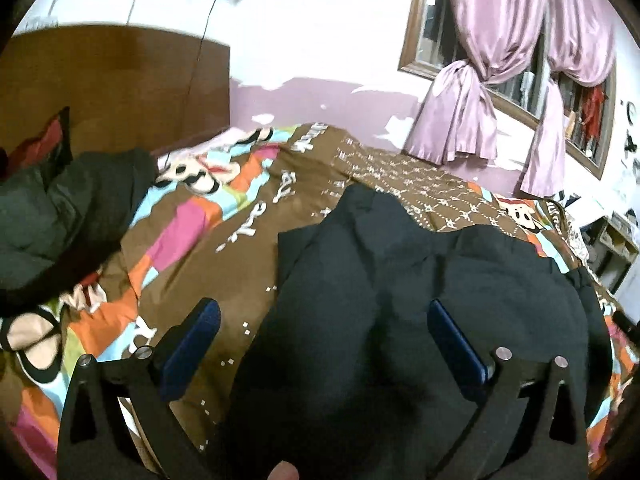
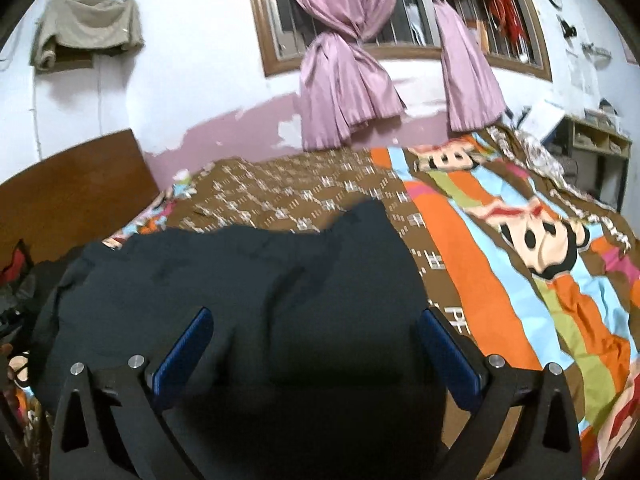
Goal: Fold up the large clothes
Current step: 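Release the folded jacket and pull both grippers back from it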
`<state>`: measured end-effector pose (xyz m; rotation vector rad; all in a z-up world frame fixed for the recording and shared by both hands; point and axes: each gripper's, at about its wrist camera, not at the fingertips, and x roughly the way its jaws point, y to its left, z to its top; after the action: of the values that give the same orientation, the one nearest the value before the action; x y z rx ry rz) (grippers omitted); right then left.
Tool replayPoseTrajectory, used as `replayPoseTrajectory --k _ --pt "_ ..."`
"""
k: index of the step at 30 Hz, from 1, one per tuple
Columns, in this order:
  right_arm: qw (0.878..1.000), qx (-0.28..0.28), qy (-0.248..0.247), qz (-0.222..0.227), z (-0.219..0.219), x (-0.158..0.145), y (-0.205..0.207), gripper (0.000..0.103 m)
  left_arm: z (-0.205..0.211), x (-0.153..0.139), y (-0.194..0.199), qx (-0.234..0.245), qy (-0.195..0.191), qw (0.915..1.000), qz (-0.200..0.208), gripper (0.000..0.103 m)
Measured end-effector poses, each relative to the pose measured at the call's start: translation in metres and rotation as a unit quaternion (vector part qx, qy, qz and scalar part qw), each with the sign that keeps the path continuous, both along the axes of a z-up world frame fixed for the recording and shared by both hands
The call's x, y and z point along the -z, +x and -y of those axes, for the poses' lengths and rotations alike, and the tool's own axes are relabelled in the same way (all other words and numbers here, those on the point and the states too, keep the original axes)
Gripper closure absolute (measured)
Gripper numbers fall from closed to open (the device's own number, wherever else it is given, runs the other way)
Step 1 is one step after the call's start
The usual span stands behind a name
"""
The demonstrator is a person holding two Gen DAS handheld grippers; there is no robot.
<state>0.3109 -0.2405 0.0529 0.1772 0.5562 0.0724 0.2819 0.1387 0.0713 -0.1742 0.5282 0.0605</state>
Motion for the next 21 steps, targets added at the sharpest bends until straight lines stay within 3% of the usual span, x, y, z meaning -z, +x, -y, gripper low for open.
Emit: replayPoseTrajectory --k 7,17,21 --pt "0.999 -0.032 -0.01 0.034 -0.023 -0.026 -0.02 0.0 0.028 -0.017 -0.024 0.033 0.045 0.998 0.031 0.002" --pt "0.994 -0.085 0.018 0.069 -0.054 -0.05 -0.063 0.0 0.048 -0.028 -0.069 0.054 0.05 0.9955 0.06 0.002" --pt "0.991 -0.125 0.004 0.044 -0.068 -0.058 -0.075 0.0 0.056 -0.034 -0.081 0.093 0.062 0.9925 0.049 0.002"
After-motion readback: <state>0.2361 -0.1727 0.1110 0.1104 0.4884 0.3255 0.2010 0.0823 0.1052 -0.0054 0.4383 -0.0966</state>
